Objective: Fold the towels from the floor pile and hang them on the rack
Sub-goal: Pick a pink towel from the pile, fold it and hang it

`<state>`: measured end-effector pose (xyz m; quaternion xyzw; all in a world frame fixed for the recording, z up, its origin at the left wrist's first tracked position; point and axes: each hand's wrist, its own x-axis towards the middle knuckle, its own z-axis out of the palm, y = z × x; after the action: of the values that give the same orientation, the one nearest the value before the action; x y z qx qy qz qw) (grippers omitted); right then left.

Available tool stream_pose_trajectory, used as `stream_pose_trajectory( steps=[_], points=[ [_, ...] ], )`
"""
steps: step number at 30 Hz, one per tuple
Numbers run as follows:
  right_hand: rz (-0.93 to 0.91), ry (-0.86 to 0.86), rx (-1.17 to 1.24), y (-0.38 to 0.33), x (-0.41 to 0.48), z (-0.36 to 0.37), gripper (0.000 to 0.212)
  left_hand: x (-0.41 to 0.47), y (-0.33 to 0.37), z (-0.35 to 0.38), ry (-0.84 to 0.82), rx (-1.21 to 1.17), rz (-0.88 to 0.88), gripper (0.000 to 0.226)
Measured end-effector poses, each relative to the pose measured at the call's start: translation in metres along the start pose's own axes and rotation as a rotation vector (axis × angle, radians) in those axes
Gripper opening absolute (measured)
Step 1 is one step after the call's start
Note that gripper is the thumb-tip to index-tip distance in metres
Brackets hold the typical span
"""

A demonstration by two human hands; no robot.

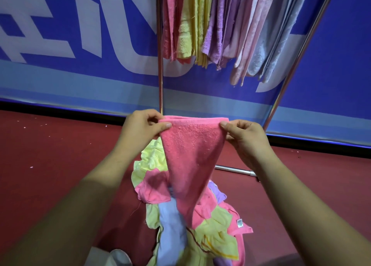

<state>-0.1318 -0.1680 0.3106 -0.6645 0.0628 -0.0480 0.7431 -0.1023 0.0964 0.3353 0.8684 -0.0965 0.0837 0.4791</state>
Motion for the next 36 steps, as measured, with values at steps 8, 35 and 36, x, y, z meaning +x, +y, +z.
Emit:
stream_pose_trajectory(
  steps=[8,35,36],
  points=[
    [0.013,0.033,0.164,-0.003,0.001,0.004,0.024,0.003,0.005,0.0,0.082,-0.08,0.123,0.023],
    [-0.196,-0.021,0.189,-0.245,-0.021,-0.003,0.007,0.046,0.216,-0.09,0.17,0.045,0.295,0.006],
    [-0.188,-0.027,0.235,-0.249,-0.023,-0.002,0.008,0.046,0.22,-0.091,0.178,0.033,0.307,0.006]
  ],
)
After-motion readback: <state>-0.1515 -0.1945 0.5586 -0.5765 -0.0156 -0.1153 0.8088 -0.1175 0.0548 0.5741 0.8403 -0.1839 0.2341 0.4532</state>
